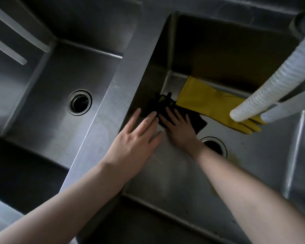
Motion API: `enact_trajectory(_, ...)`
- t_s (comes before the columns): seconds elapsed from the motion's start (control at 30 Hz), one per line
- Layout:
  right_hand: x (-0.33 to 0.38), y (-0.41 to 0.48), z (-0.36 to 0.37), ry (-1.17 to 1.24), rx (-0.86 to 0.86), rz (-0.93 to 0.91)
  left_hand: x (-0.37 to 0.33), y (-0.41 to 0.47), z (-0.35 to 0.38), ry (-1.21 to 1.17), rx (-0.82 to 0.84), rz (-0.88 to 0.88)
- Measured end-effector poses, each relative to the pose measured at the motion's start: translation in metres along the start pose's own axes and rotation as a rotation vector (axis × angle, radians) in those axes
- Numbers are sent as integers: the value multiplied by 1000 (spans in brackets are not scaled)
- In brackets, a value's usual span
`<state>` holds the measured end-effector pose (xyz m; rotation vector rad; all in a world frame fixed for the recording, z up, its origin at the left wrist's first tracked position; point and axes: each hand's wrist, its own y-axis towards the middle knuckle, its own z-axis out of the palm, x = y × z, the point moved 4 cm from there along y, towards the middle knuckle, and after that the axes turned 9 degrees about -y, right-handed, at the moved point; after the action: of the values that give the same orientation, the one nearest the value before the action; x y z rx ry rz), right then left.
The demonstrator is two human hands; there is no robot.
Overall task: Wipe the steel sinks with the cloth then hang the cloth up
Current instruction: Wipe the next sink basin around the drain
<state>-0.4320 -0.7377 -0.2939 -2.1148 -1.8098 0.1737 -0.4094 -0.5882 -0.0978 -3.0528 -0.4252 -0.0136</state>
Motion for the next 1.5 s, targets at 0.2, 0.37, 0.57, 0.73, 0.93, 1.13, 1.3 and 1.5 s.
enact_trajectory(0.2,51,-83,35,0,-52,-191,-3,-7,-10,-1,-19,30)
enact_trajectory(0.37,37,-89,39,59,-57,-185,3,-21,-15,56,16,51)
enact_trajectory(0.57,23,-24,11,261,-45,121,11,-27,-24,-33,-33,-11)
enact_trajectory(0.73,49,-30,13,206,-22,55,14,-29,-25,-93,-41,-64)
enact_trajectory(0.93,124,-114,53,45,35,-269,5,-49,-25,-72,33,1)
enact_trajectory(1.13,153,-146,70,-126,90,-504,-9,-83,-26,-73,78,-33)
enact_trajectory(1.3,124,-173,75,-191,78,-630,-14,-93,-23,-65,57,-88)
enact_trajectory(1.5,54,-221,72,-124,92,-685,-13,-91,-23,-79,9,-107)
